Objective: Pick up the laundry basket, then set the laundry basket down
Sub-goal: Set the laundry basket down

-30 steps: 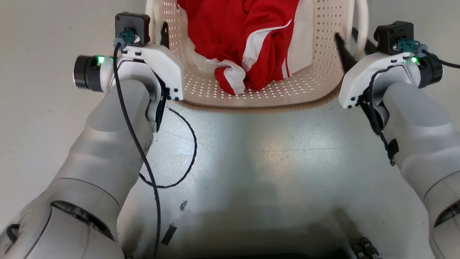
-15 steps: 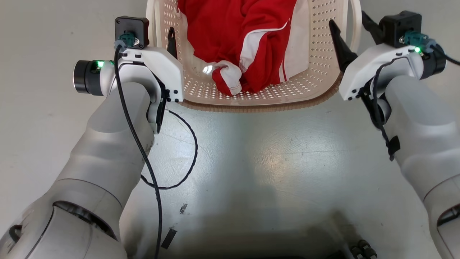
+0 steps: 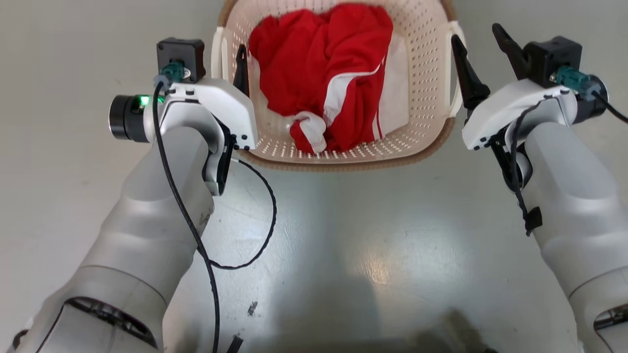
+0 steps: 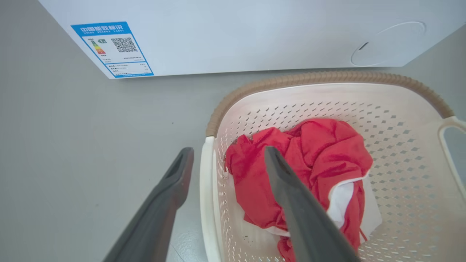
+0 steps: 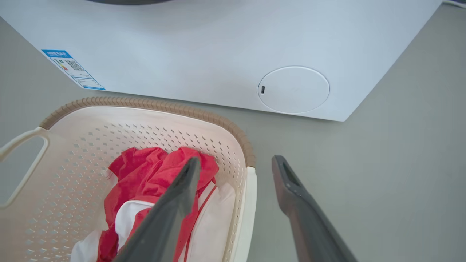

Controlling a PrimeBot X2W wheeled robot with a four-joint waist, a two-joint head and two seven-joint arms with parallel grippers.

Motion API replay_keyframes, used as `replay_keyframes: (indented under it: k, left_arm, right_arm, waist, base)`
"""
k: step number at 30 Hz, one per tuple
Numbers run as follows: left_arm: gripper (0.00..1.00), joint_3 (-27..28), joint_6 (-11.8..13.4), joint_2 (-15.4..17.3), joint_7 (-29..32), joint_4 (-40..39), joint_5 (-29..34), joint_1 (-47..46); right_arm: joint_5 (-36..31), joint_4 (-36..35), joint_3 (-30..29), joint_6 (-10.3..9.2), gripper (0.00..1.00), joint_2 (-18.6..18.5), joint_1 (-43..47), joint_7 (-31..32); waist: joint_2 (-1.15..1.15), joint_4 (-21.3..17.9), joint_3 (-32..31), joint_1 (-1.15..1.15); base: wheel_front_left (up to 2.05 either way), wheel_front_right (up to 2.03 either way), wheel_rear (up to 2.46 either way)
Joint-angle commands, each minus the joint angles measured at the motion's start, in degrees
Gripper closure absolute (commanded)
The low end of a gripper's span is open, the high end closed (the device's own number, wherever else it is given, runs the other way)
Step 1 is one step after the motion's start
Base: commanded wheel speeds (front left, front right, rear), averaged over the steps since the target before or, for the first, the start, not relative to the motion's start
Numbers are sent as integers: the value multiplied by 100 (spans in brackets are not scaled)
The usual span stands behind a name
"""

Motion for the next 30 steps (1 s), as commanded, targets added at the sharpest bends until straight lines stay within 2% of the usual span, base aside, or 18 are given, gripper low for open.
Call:
replay_keyframes:
  k: [1,14,30]
  left_arm:
    - [0,166,76,157,-29,-137,73,178]
    - [0,1065,16,236,-29,-733,722,1130]
    - [0,1880,-216,298,-29,-1043,1345,2267]
  right_arm:
    - [-124,-152,-59,34,0,96,321,-78]
    - [-993,-768,-1107,34,0,246,1185,-78]
    - [-1136,-1189,-1270,34,0,318,2140,-78]
  waist:
    - [0,5,-193,0]
    - [0,51,-1548,0]
    - [0,24,-3187,0]
  base:
    - [0,0,0]
    - [0,0,0]
    - [0,0,0]
